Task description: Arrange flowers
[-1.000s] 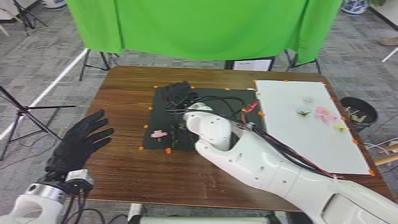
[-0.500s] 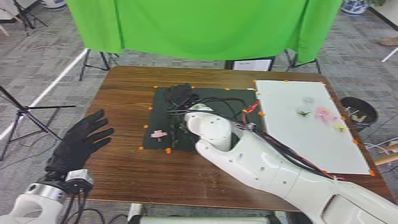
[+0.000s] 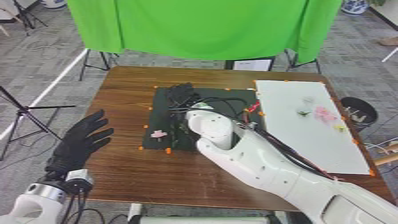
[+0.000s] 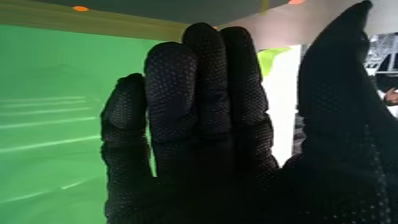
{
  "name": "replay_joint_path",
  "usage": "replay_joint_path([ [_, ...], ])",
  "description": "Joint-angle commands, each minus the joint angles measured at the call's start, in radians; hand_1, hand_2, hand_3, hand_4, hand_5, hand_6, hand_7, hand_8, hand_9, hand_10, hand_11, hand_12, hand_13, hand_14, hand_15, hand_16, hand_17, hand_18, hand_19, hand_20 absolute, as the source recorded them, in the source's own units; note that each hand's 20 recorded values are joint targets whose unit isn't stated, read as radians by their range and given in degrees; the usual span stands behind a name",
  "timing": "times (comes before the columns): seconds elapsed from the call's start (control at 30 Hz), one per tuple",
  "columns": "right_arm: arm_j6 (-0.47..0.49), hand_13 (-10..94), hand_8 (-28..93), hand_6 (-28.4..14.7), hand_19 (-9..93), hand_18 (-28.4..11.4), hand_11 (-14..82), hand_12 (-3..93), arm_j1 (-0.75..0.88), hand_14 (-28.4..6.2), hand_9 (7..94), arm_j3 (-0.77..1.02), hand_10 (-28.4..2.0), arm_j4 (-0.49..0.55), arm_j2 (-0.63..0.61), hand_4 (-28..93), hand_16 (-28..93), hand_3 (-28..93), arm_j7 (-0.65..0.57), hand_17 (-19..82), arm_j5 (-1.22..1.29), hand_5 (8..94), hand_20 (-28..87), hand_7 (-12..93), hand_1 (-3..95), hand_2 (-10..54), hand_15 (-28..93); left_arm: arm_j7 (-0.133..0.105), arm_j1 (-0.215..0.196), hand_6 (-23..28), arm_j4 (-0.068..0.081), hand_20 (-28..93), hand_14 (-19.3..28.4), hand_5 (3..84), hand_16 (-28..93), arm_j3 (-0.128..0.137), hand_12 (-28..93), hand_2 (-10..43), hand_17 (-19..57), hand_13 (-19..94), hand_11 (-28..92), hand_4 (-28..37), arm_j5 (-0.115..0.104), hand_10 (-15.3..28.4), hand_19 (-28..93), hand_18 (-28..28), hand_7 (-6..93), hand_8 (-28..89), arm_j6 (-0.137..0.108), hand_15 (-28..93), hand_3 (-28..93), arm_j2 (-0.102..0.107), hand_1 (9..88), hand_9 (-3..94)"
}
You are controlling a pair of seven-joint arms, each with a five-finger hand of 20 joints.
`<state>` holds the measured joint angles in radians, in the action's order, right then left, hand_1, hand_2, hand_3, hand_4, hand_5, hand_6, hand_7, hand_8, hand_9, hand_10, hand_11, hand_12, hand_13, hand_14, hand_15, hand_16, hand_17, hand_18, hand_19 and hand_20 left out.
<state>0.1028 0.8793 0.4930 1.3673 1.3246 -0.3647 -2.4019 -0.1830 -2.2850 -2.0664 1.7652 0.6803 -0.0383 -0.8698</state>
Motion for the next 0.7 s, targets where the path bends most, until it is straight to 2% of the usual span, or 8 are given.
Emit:
replay_joint_path([
  [0.03, 0.030, 61, -18, 1.1, 74, -20.6, 38.1, 28.9, 0.041, -5.8, 65.5, 0.118, -9.5, 0.200, -0.102, -28, 31, 85, -0.031, 19, 0.082, 57.1, 53, 44, 24.1, -9.5, 67, 0.013, -0.028, 3.2, -0.004, 10, 16.0, 25.5, 0, 0.016, 17, -2.7, -10.0, 17, 23, -26.8, 0.000, 11.6, 39, 22.1, 21.3, -12, 0.002, 34, 70, -0.032, 26.5, 20.0],
  [0.1, 0.043, 60, -18, 1.0, 74, -20.6, 38.5, 28.9, 0.069, -6.0, 64.9, 0.174, -9.8, 0.272, -0.170, -28, 31, 86, -0.042, 19, 0.107, 56.2, 53, 44, 23.7, -9.5, 68, 0.018, -0.029, 3.2, -0.004, 10, 16.0, 25.6, 0, 0.019, 17, -2.7, -10.0, 18, 23, -26.9, 0.000, 11.6, 39, 22.1, 21.3, -12, 0.002, 34, 70, -0.037, 26.5, 20.0],
  [0.2, 0.088, 55, -19, 0.2, 74, -20.8, 41.5, 29.5, 0.128, -7.3, 58.9, 0.265, -10.3, 0.356, -0.289, -28, 30, 88, -0.069, 18, 0.130, 51.2, 54, 45, 25.5, -9.5, 70, 0.020, -0.040, 3.2, -0.007, 10, 16.0, 25.7, 0, 0.026, 17, -2.7, -10.0, 18, 23, -26.9, 0.001, 11.6, 39, 22.1, 21.4, -12, 0.001, 34, 70, -0.049, 26.5, 20.0],
  [0.33, 0.114, 44, -19, -2.3, 72, -21.1, 41.7, 29.2, 0.238, -10.1, 42.5, 0.400, -12.5, 0.428, -0.441, -28, 25, 90, -0.152, 14, 0.180, 39.0, 52, 45, 26.7, -9.5, 73, 0.016, -0.055, 3.3, -0.012, 10, 16.0, 25.7, 0, 0.036, 16, -2.7, -10.0, 18, 23, -26.9, 0.001, 11.5, 40, 22.1, 21.3, -12, -0.003, 34, 70, -0.055, 26.5, 20.1],
  [0.4, 0.122, 38, -19, -3.6, 71, -21.1, 39.6, 28.5, 0.308, -10.9, 35.4, 0.475, -13.6, 0.452, -0.503, -28, 22, 91, -0.200, 13, 0.200, 33.2, 52, 45, 26.4, -9.5, 71, 0.015, -0.061, 3.3, -0.014, 10, 16.0, 25.7, 0, 0.041, 16, -2.7, -10.0, 18, 23, -26.9, 0.001, 11.5, 40, 22.1, 21.3, -12, -0.004, 34, 70, -0.059, 26.5, 20.0],
  [0.5, 0.131, 31, -18, -5.5, 70, -20.7, 33.6, 27.4, 0.417, -12.0, 27.4, 0.586, -15.4, 0.474, -0.574, -28, 16, 92, -0.272, 12, 0.215, 26.2, 50, 43, 26.0, -9.5, 62, 0.020, -0.064, 3.2, -0.015, 10, 16.0, 25.7, 0, 0.045, 16, -2.6, -10.0, 18, 23, -26.9, 0.001, 11.5, 40, 22.1, 21.3, -12, 0.000, 34, 70, -0.061, 26.5, 20.1],
  [0.7, 0.130, 25, -15, -7.9, 65, -20.6, 27.5, 27.8, 0.602, -13.9, 23.1, 0.782, -16.8, 0.474, -0.624, -28, 15, 90, -0.379, 10, 0.251, 22.1, 44, 37, 24.6, -9.5, 50, 0.022, -0.059, 3.3, -0.011, 10, 16.0, 25.7, 0, 0.045, 16, -2.7, -10.1, 18, 23, -26.9, 0.004, 11.5, 39, 22.1, 21.2, -12, 0.004, 34, 71, -0.060, 26.5, 20.0],
])
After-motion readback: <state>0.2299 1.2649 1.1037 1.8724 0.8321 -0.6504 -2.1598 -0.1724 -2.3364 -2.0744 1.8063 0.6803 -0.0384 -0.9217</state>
